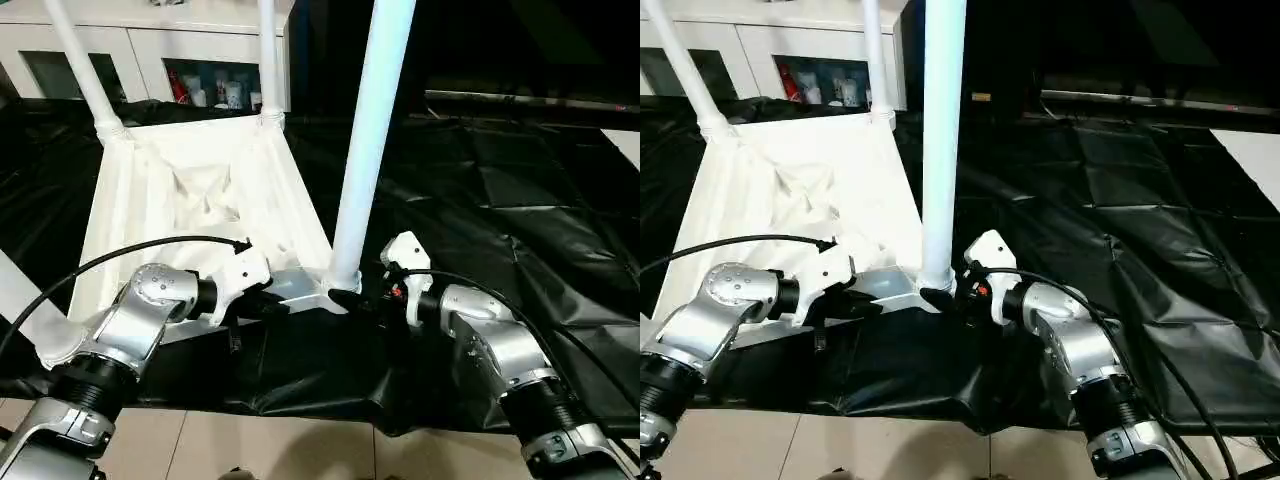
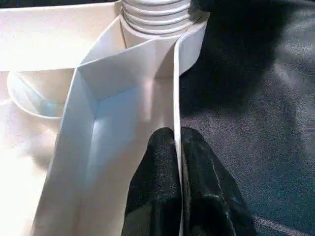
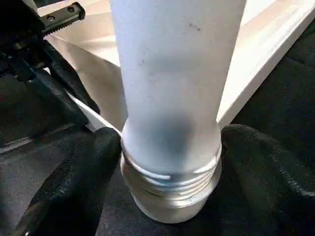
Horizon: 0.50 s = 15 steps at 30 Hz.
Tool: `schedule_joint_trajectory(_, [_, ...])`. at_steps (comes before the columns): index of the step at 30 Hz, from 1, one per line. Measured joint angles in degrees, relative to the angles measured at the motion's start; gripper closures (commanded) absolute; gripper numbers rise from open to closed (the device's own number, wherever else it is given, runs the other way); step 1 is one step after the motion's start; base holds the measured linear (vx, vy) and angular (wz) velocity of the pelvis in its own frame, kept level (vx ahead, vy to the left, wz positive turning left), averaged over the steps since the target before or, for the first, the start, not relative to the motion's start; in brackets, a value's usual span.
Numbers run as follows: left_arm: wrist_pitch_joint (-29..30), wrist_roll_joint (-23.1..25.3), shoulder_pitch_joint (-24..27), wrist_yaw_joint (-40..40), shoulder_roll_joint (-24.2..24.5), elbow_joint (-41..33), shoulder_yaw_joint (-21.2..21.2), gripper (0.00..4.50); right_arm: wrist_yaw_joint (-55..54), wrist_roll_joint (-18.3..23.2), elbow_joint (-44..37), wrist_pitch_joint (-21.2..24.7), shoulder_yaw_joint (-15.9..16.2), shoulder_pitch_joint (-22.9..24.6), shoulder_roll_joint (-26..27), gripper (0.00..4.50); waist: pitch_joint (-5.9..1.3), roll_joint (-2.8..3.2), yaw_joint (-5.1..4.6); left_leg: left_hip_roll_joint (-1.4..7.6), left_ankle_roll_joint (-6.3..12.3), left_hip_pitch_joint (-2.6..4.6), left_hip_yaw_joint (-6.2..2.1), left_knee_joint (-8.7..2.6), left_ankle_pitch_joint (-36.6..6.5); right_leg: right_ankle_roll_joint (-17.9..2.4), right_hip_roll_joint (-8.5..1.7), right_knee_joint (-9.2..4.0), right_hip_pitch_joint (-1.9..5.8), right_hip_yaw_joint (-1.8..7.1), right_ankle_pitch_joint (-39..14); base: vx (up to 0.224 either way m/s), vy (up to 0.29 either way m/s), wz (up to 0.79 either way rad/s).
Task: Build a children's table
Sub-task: Rotate leg to tighten
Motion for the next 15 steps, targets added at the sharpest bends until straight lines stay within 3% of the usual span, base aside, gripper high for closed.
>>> schedule_joint_trajectory(3, [-0.1, 0.0, 0.0, 0.0, 0.0, 0.0, 0.0, 4.50, 0.3, 0.0, 0.5, -0.1, -0.1, -0.1, 0.4, 0.99, 0.00, 0.00, 0.01, 0.00, 0.00, 0.00, 0.00, 0.00, 0.0, 0.0, 0.00, 0.00, 0.00, 0.00, 0.0, 0.000, 0.000, 0.00])
schedule_joint_trajectory(5, [-0.1, 0.0, 0.0, 0.0, 0.0, 0.0, 0.0, 4.50, 0.4, 0.0, 0.7, -0.4, -0.1, -0.1, 0.5, 1.35, 0.00, 0.00, 0.01, 0.00, 0.00, 0.00, 0.00, 0.00, 0.0, 0.0, 0.00, 0.00, 0.00, 0.00, 0.0, 0.000, 0.000, 0.00])
schedule_joint_trajectory(15, [-0.2, 0.2, 0.0, -0.1, 0.0, 0.2, 0.0, 4.50, 0.7, 0.0, 2.6, -2.5, -0.8, -0.2, 1.3, 1.74, 0.00, -0.01, -0.02, 0.00, 0.00, 0.00, 0.01, 0.00, 0.0, 0.0, 0.00, 0.00, 0.02, 0.01, 0.0, 0.000, 0.000, 0.00])
